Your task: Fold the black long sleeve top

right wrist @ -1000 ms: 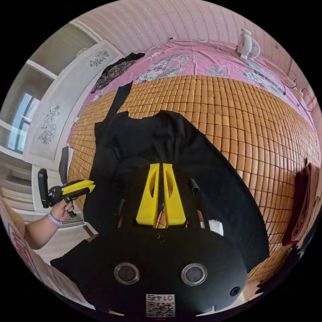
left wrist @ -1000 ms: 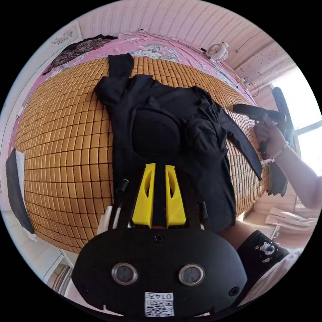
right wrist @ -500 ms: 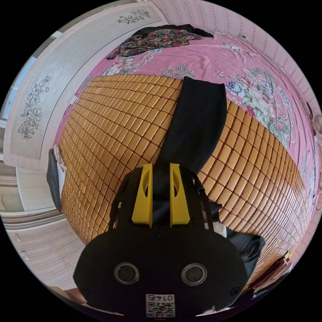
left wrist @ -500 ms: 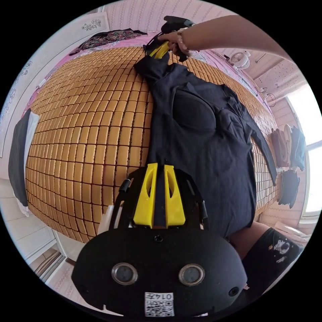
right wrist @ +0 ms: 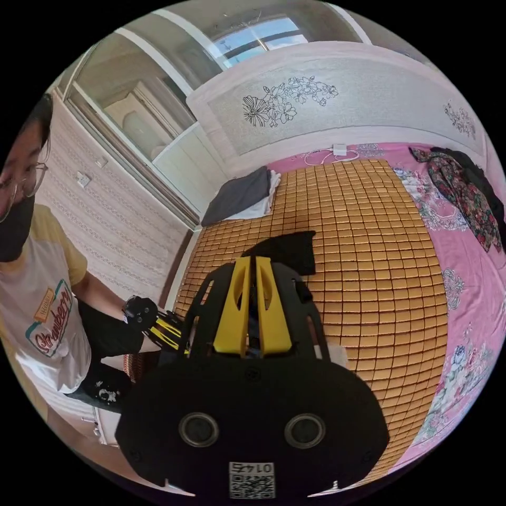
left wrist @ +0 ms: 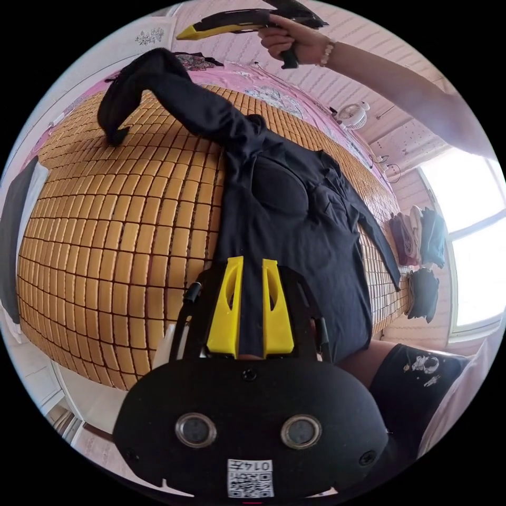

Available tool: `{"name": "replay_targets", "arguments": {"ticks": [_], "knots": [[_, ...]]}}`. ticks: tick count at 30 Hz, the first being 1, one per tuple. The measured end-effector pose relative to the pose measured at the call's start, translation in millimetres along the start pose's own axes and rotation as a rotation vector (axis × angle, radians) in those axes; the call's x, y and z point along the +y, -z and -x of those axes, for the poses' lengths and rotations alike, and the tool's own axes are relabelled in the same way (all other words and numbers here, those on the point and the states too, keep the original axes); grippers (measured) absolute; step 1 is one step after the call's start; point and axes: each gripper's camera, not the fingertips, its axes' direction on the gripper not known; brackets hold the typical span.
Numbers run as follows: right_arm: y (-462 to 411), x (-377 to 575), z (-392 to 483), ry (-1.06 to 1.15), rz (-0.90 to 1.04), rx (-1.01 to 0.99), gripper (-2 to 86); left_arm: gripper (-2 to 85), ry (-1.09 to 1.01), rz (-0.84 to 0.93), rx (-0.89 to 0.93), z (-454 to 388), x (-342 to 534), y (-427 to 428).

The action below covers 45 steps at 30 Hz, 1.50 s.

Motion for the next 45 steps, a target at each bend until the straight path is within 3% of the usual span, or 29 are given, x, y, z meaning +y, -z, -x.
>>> {"name": "replay_targets", "arguments": {"ticks": [6, 10, 14, 18, 20, 21, 25, 29, 30, 32, 34, 37, 41, 45], "knots": [[-49, 59, -35, -0.221, 0.138, 0.165, 4.4, 7.3, 0.042, -0.055, -0.065, 6, -1, 66], [-102, 98, -45, -0.358, 0.239, 0.242, 6.0, 8.2, 0.062, -0.110, -0.226, 38, -7, 110], [-169, 118, -53, -0.477, 0.320, 0.256, 4.9, 10.3, 0.048, -0.141, -0.135, 73, -34, 126], [-200, 127, -52, -0.509, 0.302, 0.323, -0.4, 10.1, -0.040, -0.033, -0.125, 70, -84, 107], [-206, 127, -52, -0.503, 0.314, 0.333, -0.7, 7.5, -0.059, 0.092, -0.122, 67, -101, 91], [-206, 127, -49, -0.489, 0.307, 0.354, -0.8, 5.9, -0.058, 0.095, -0.198, 63, -107, 95], [-187, 126, -41, -0.449, 0.199, 0.409, -0.8, -0.2, -0.154, 0.192, -0.220, 54, -122, 116], [-180, 129, -42, -0.463, 0.116, 0.396, -0.8, -0.9, -0.312, 0.175, -0.172, 23, -130, 171], [-184, 129, -41, -0.456, 0.116, 0.411, -0.8, -0.9, -0.324, 0.130, -0.087, 17, -136, 197], [-191, 130, -39, -0.452, 0.112, 0.430, -0.8, -0.9, -0.291, 0.006, 0.053, 24, -143, 233], [-197, 132, -42, -0.472, 0.108, 0.459, -0.8, -0.9, -0.099, -0.131, 0.026, 62, -143, 256], [-205, 136, -53, -0.544, 0.104, 0.533, -0.7, -0.7, 0.125, -0.138, -0.050, 109, -128, 265], [-226, 142, -72, -0.629, 0.158, 0.576, -0.7, 1.5, 0.197, -0.134, -0.039, 120, -95, 274], [-258, 140, -70, -0.571, 0.236, 0.638, -0.6, 6.3, 0.210, 0.015, -0.074, 90, -70, 251]]}}
